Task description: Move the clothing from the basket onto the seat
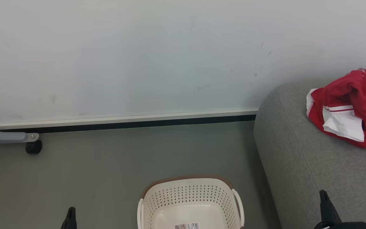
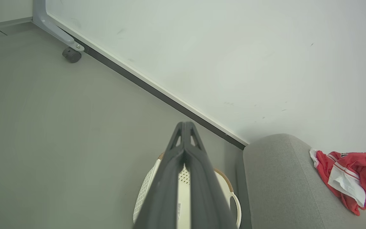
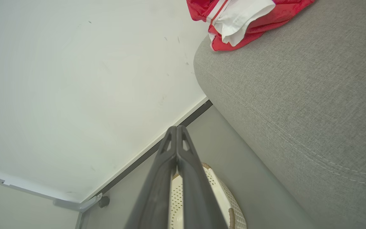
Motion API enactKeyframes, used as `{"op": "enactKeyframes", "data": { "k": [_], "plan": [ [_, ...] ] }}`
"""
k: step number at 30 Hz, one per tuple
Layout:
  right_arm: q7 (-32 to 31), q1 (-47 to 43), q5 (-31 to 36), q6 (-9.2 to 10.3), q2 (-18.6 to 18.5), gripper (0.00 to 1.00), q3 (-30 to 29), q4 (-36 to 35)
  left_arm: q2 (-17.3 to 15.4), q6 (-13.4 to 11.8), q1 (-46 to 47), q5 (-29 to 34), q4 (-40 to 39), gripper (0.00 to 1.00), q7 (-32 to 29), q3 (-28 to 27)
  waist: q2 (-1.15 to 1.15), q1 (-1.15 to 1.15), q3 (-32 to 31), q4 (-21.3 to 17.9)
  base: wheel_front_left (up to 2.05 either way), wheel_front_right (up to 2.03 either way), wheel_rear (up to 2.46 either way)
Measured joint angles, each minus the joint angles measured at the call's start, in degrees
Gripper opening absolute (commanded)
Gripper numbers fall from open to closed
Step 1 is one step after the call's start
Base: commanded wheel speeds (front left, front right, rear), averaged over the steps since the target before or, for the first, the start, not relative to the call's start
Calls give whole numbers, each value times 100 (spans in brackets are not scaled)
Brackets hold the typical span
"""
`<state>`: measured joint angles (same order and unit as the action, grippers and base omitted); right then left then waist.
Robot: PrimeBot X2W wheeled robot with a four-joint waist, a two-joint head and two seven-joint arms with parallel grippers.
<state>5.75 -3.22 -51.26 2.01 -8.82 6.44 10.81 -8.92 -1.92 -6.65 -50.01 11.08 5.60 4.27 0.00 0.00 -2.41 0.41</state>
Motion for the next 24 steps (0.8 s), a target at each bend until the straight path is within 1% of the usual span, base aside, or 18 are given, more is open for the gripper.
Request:
{"op": "enactKeyframes", "data": {
  "k": [24],
  "plan": [
    [-428, 290, -1414, -304, 224, 0, -492, 215, 212, 300, 383, -1448, 194, 0, -423, -342, 0, 0, 88, -14, 0, 0, 0]
  ]
}}
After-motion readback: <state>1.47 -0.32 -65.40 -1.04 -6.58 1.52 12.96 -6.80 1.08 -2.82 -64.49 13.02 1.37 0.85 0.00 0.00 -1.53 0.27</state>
